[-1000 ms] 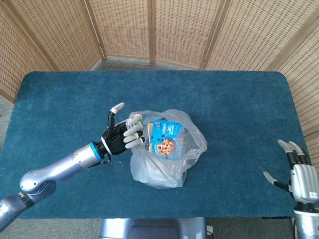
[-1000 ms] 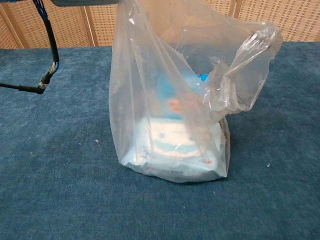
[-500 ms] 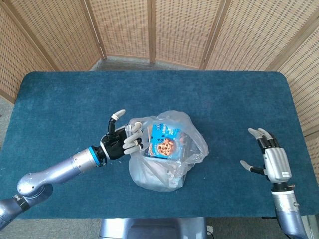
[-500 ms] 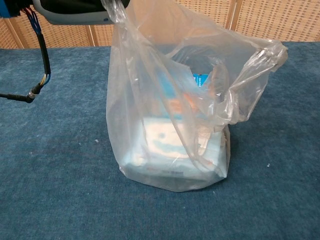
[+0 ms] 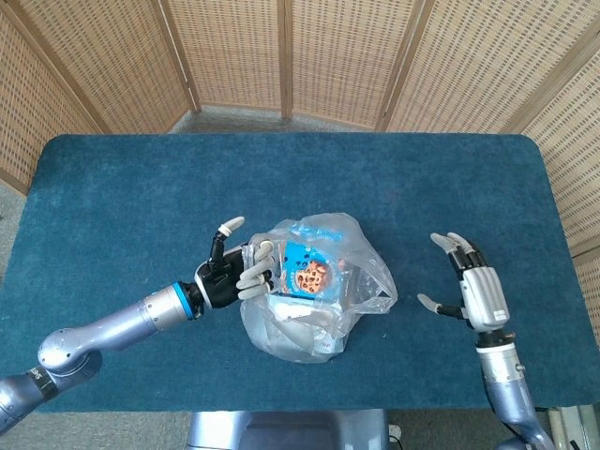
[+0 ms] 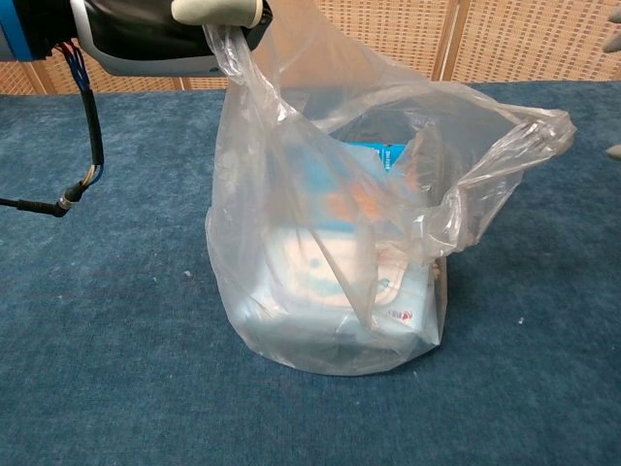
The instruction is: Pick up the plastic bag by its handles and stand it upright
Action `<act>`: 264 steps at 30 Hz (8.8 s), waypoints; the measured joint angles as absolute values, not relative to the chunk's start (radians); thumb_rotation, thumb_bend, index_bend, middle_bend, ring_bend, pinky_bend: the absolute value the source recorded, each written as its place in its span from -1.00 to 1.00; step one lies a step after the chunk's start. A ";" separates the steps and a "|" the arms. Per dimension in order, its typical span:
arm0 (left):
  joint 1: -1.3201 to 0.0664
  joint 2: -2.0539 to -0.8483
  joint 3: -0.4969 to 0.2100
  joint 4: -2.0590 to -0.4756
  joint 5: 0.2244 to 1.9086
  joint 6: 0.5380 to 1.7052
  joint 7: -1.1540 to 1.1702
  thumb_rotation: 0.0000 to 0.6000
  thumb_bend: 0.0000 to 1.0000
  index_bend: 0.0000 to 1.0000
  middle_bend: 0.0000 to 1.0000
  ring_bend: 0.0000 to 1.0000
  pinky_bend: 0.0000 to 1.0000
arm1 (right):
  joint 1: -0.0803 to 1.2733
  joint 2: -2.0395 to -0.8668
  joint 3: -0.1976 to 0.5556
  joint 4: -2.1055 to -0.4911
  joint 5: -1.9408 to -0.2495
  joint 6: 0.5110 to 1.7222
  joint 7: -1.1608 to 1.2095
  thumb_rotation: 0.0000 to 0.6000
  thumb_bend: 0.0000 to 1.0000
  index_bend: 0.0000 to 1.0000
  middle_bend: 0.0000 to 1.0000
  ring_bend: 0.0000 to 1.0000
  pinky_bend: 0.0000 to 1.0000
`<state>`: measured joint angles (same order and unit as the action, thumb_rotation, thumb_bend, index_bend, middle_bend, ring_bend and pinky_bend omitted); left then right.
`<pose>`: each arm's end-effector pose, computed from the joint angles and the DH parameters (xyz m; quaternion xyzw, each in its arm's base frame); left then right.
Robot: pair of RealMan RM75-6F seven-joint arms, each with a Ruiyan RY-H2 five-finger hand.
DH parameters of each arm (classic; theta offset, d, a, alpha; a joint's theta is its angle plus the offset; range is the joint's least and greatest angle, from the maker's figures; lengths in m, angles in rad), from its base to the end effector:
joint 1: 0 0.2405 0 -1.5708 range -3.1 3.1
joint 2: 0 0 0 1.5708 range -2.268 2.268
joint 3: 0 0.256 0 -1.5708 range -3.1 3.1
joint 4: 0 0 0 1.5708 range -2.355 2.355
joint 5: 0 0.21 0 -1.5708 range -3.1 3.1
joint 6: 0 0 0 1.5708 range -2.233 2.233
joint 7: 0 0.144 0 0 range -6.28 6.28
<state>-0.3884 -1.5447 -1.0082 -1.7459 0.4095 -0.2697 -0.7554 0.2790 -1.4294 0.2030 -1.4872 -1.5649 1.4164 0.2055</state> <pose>-0.0483 0.3192 0.0519 0.1296 0.8804 0.3344 0.3104 -0.2385 -0.2618 0.0836 0.5510 -0.4130 0.5728 0.4446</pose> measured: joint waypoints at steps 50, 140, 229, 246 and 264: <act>-0.410 -1.566 -1.005 -1.736 0.385 -0.273 -0.697 -1.00 -0.34 0.32 0.69 0.91 0.88 | 0.384 -1.467 0.291 -1.538 -1.459 1.404 0.336 1.00 -0.50 -0.49 -0.46 -0.63 -0.72; -0.432 -1.602 -1.023 -1.731 0.378 -0.275 -0.666 -1.00 -0.34 0.32 0.69 0.91 0.88 | 0.484 -1.639 0.396 -1.600 -1.409 1.452 0.347 1.00 -0.67 -0.20 -0.26 -0.48 -0.72; -0.555 -1.693 -1.038 -1.760 0.794 0.038 -0.527 -1.00 -0.50 -0.12 -0.14 -0.39 -0.50 | 0.418 -1.417 0.507 -1.768 -1.287 1.492 0.502 1.00 -0.78 -0.24 -0.32 -0.57 -0.76; -0.568 -1.702 -1.031 -1.782 0.896 0.110 -0.505 -1.00 -0.53 -0.21 -0.21 -0.47 -0.58 | 0.434 -1.398 0.552 -1.853 -1.216 1.441 0.536 0.99 -0.79 -0.24 -0.33 -0.59 -0.77; -0.675 -1.689 -0.935 -1.734 0.943 0.168 -0.541 -1.00 -0.55 -0.28 -0.27 -0.54 -0.65 | 0.453 -1.409 0.562 -1.836 -1.215 1.438 0.527 1.00 -0.81 -0.24 -0.33 -0.60 -0.78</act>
